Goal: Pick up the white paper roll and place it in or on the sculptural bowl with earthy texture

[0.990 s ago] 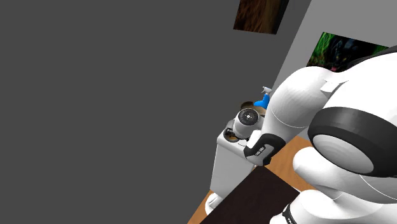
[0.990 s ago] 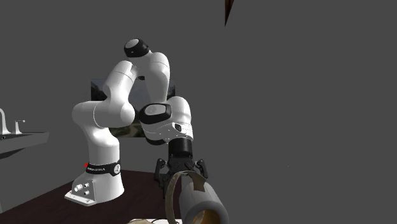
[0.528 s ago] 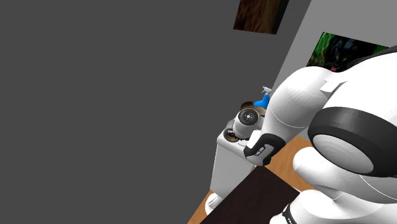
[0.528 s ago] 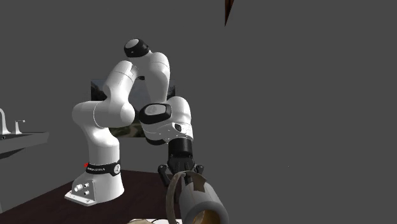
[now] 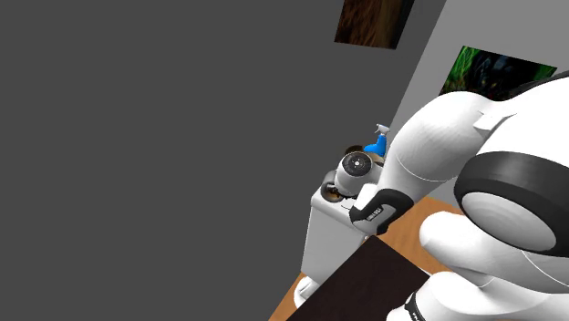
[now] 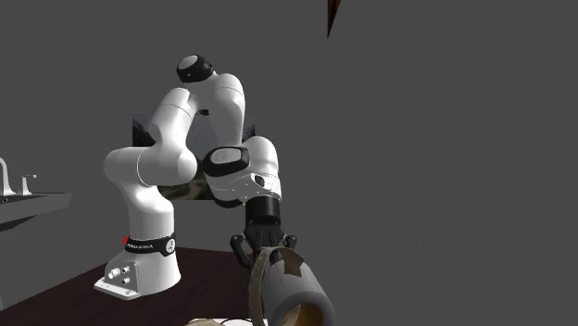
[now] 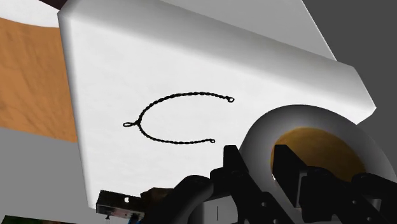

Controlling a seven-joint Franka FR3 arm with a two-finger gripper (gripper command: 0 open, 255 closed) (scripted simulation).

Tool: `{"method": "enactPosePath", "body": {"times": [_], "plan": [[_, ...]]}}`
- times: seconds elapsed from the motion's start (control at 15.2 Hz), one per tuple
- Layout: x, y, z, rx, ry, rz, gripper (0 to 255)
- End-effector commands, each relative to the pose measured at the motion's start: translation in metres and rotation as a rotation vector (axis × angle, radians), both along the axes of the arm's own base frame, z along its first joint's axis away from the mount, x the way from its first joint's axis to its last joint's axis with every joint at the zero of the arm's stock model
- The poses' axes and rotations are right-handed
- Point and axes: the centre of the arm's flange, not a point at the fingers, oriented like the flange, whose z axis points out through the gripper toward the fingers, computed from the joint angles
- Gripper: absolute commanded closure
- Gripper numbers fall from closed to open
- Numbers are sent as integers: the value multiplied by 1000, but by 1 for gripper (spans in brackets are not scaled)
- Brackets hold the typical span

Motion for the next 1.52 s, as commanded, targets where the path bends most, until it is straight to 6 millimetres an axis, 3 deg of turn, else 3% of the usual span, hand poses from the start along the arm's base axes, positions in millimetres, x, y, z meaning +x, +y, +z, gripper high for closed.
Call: {"method": "enactPosePath", "body": {"times": [0.0, 1.45], "plan": [[-1, 0, 11, 0, 0, 0, 255], [-1, 0, 127, 0, 0, 0, 255]]}}
